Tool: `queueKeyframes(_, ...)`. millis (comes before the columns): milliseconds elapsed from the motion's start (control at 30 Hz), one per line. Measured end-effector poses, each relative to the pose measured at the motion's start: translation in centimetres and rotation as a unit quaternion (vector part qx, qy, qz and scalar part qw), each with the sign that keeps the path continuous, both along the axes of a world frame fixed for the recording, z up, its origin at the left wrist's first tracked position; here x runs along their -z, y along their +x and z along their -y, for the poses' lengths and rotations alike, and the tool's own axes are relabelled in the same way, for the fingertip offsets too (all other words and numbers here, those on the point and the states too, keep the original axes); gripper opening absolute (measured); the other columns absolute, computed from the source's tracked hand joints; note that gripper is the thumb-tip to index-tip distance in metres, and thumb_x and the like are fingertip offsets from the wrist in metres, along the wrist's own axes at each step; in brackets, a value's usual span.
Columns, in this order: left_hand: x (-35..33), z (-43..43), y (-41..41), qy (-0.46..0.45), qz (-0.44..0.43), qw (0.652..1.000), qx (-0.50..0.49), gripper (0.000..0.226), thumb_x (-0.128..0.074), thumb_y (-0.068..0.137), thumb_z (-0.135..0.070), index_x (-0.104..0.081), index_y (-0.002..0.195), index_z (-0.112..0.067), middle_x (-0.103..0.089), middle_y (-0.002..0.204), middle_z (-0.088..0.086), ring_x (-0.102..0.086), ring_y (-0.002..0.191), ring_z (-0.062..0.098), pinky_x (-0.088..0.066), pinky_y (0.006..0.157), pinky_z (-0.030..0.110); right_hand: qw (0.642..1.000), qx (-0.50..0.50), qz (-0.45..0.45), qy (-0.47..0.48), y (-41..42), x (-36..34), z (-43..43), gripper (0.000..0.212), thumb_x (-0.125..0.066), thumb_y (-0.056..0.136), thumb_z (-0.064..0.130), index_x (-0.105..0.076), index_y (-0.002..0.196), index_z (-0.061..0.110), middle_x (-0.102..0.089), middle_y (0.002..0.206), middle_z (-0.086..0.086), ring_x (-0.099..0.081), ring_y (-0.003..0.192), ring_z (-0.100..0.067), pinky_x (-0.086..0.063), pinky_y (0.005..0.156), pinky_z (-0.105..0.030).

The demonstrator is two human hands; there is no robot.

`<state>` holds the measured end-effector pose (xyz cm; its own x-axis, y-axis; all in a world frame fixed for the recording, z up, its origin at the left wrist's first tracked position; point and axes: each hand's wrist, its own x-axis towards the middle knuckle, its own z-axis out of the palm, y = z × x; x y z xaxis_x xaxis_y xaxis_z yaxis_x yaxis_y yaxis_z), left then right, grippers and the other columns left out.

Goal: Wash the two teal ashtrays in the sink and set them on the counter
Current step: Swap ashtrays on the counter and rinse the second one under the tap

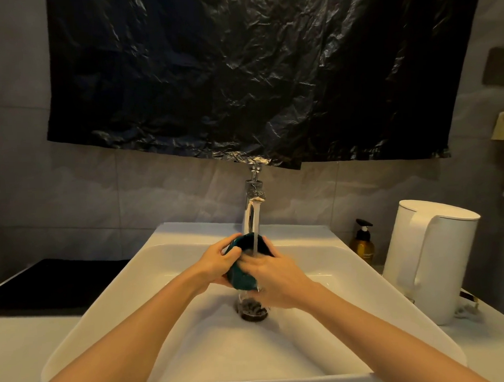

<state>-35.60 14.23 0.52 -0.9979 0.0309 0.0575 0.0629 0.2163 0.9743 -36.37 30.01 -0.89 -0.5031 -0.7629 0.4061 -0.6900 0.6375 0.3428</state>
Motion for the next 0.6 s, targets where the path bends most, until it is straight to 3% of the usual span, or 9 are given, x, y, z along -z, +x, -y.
queueKeyframes(67, -0.1, -0.1, 0.0, 0.004, -0.003, 1.0, -0.002, 0.036, -0.041, 0.1, -0.019, -0.046, 0.132, -0.033, -0.053, 0.124, 0.008, -0.059, 0.098, 0.022, -0.06, 0.064, 0.035, 0.999, 0.025, 0.009, -0.024, -0.1, -0.4, -0.1, 0.063, -0.062, 0.083, 0.034, -0.04, 0.141, 0.02, -0.055, 0.137, 0.001, -0.04, 0.135, -0.02, 0.021, 0.112, -0.028)
queueKeyframes(133, -0.2, 0.0, -0.2, 0.011, -0.009, 1.0, -0.014, 0.036, -0.04, 0.1, -0.019, -0.045, 0.134, -0.033, -0.051, 0.123, 0.006, -0.057, 0.101, 0.024, -0.058, 0.066, 0.037, 0.999, 0.048, 0.011, -0.018, 0.2, -0.8, -0.2, 0.055, -0.059, 0.087, 0.035, -0.045, 0.138, 0.017, -0.06, 0.13, -0.003, -0.046, 0.13, -0.023, 0.014, 0.116, -0.029)
queueKeyframes(200, -0.1, 0.2, -0.5, 0.016, -0.01, 0.999, -0.032, 0.04, -0.042, 0.1, -0.019, -0.042, 0.137, -0.032, -0.048, 0.123, 0.004, -0.054, 0.105, 0.026, -0.057, 0.064, 0.036, 0.998, 0.039, 0.049, -0.005, 0.5, -0.8, -0.4, 0.043, -0.057, 0.09, 0.032, -0.055, 0.13, 0.016, -0.065, 0.123, -0.005, -0.05, 0.124, -0.026, -0.015, 0.121, -0.035)
queueKeyframes(267, 0.1, 0.4, -0.7, 0.024, -0.012, 0.999, -0.048, 0.043, -0.044, 0.099, -0.018, -0.04, 0.139, -0.032, -0.047, 0.129, 0.005, -0.053, 0.108, 0.028, -0.057, 0.063, 0.036, 0.991, 0.035, 0.122, -0.03, 0.7, -0.9, -0.6, 0.032, -0.057, 0.091, 0.031, -0.065, 0.12, 0.019, -0.068, 0.114, -0.004, -0.053, 0.116, -0.025, -0.039, 0.107, -0.035)
queueKeyframes(333, 0.3, 0.7, -0.9, 0.017, -0.029, 0.998, -0.06, 0.046, -0.047, 0.097, -0.018, -0.04, 0.139, -0.035, -0.047, 0.132, 0.005, -0.054, 0.11, 0.03, -0.059, 0.069, 0.041, 0.972, 0.028, 0.186, -0.141, 0.5, -1.4, -1.1, 0.021, -0.06, 0.089, 0.033, -0.073, 0.1, 0.022, -0.071, 0.1, 0.001, -0.057, 0.102, -0.019, -0.048, 0.091, -0.035)
queueKeyframes(433, 0.3, 1.0, -1.1, -0.013, -0.063, 0.995, -0.08, 0.045, -0.05, 0.096, -0.02, -0.042, 0.135, -0.042, -0.049, 0.129, 0.003, -0.056, 0.107, 0.029, -0.059, 0.073, 0.046, 0.918, 0.043, 0.211, -0.333, 0.0, -2.2, -1.6, 0.019, -0.064, 0.087, 0.033, -0.073, 0.085, 0.016, -0.07, 0.084, 0.003, -0.061, 0.078, -0.01, -0.048, 0.075, -0.029)
queueKeyframes(500, 0.4, 1.0, -1.1, -0.036, -0.079, 0.993, -0.086, 0.045, -0.051, 0.095, -0.023, -0.042, 0.133, -0.044, -0.05, 0.127, 0.0, -0.056, 0.106, 0.028, -0.058, 0.076, 0.046, 0.897, 0.086, 0.228, -0.37, -0.6, -2.5, -1.3, 0.02, -0.07, 0.083, 0.023, -0.063, 0.099, 0.013, -0.064, 0.097, -0.001, -0.059, 0.089, -0.013, -0.049, 0.079, -0.03)
queueKeyframes(533, 0.3, 0.9, -1.0, -0.054, -0.088, 0.991, -0.091, 0.045, -0.052, 0.094, -0.024, -0.042, 0.133, -0.045, -0.051, 0.126, -0.001, -0.056, 0.106, 0.027, -0.057, 0.079, 0.046, 0.875, 0.115, 0.279, -0.378, -1.0, -2.7, -0.9, 0.033, -0.072, 0.081, 0.018, -0.054, 0.107, 0.013, -0.059, 0.107, -0.004, -0.057, 0.097, -0.017, -0.05, 0.082, -0.031)
queueKeyframes(600, 0.3, 0.8, -1.0, -0.094, -0.108, 0.985, -0.101, 0.046, -0.053, 0.093, -0.025, -0.043, 0.132, -0.046, -0.053, 0.123, -0.004, -0.056, 0.106, 0.024, -0.055, 0.086, 0.044, 0.776, 0.146, 0.424, -0.443, -1.6, -3.0, 0.2, 0.057, -0.074, 0.078, 0.007, -0.035, 0.119, 0.014, -0.05, 0.119, -0.008, -0.054, 0.108, -0.025, -0.054, 0.082, -0.035)
